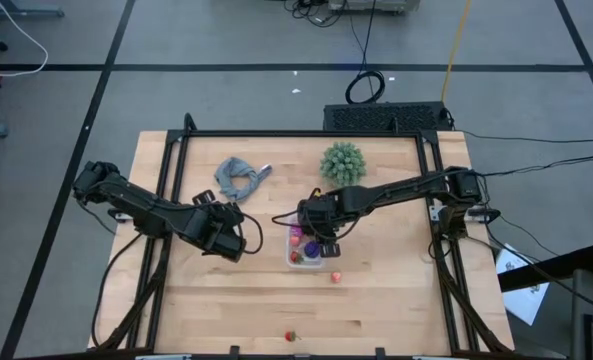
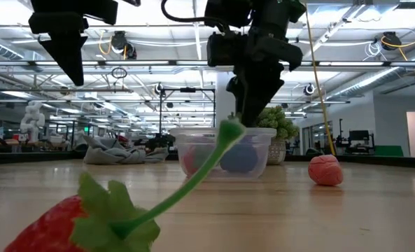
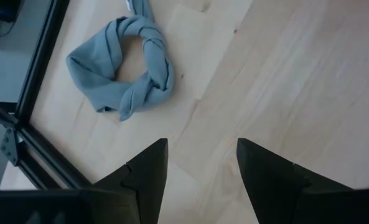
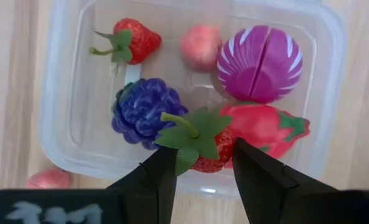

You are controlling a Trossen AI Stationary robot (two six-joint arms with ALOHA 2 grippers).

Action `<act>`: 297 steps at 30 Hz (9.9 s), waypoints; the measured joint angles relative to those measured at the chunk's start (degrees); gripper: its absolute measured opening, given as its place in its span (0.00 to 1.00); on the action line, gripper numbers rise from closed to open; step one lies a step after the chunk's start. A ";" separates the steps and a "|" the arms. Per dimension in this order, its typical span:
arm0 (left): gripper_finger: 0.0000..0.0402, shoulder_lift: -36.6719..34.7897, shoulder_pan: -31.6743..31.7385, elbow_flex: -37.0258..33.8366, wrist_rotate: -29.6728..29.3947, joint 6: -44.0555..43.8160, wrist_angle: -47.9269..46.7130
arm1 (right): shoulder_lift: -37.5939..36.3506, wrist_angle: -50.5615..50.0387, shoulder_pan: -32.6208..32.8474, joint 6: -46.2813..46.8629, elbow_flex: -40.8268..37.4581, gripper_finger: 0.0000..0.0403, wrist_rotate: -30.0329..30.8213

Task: Pick and placing Produce into tupperware
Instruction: Put the top strawberry into the transparent bin, then put the apricot into the transparent bin

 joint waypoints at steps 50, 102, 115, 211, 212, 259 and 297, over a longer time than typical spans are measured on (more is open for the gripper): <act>0.49 -0.02 0.00 0.00 -0.29 -0.20 0.05 | -0.53 -0.72 3.23 -4.07 6.24 0.55 0.29; 0.49 -0.04 -6.36 -0.02 0.01 -7.63 0.09 | -0.58 -6.53 22.27 26.14 -2.28 0.55 5.02; 0.49 -0.04 -6.36 -0.02 0.01 -7.68 0.09 | -0.58 -0.52 20.86 24.63 -5.80 0.55 4.85; 0.49 -0.04 -6.36 -0.02 0.34 -8.01 0.09 | -0.58 11.34 19.63 25.77 -15.19 0.29 3.98; 0.49 -0.04 -6.36 -0.02 0.34 -8.02 0.09 | -0.67 11.19 19.63 25.80 -15.19 0.29 3.28; 0.49 -0.04 -6.36 -0.02 -0.23 -7.04 -0.47 | 0.07 1.04 5.07 7.67 4.94 0.29 3.02; 0.49 -0.04 -6.36 -0.02 -0.30 -7.41 -0.34 | 3.32 1.95 5.20 6.21 2.49 0.29 1.48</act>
